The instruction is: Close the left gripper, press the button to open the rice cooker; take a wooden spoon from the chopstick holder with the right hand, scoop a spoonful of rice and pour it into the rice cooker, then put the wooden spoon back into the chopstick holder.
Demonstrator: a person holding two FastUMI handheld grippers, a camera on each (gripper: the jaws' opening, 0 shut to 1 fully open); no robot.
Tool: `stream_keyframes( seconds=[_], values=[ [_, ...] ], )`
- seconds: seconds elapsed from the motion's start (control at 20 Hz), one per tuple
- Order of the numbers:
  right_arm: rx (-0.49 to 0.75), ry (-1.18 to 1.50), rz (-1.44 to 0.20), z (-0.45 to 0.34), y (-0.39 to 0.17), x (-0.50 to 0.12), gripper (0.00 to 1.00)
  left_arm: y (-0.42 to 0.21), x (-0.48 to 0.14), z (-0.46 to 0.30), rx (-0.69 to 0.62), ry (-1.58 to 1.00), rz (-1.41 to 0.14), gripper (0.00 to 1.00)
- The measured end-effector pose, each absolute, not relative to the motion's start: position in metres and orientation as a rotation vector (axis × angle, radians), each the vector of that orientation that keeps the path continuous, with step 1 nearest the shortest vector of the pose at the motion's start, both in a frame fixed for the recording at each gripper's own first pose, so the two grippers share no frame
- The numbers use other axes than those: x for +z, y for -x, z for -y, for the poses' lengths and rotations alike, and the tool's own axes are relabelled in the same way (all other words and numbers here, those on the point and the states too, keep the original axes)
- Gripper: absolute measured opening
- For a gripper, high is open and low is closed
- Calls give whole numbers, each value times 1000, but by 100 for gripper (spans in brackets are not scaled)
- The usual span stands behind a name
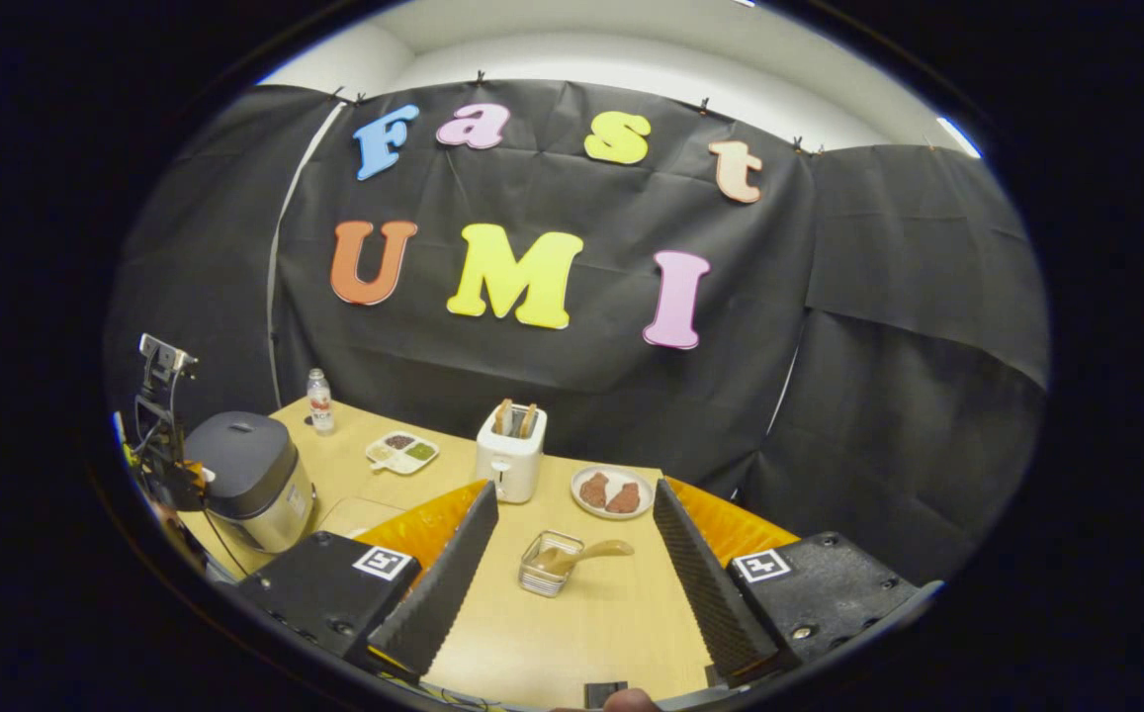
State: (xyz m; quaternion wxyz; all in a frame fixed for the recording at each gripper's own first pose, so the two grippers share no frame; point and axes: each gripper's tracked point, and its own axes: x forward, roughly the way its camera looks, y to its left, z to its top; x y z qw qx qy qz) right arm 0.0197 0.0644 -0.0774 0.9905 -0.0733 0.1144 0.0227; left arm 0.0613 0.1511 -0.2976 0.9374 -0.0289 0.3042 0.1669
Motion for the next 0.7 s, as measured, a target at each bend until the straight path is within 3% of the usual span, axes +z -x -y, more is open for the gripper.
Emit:
stream_keyframes(
  seconds=[0.15,0.45,0.7],
  values=[
    [48,138,-219,-63,-19,-74,100,-65,-277,-156,359,22,-538,0],
    [29,121,-147,-56,-20,-55,100,-85,-145,-185,459,-51,-102,0],
    [18,102,-103,-50,-19,-46,100,-91,-104,-183,450,-42,-16,0]
  ],
)
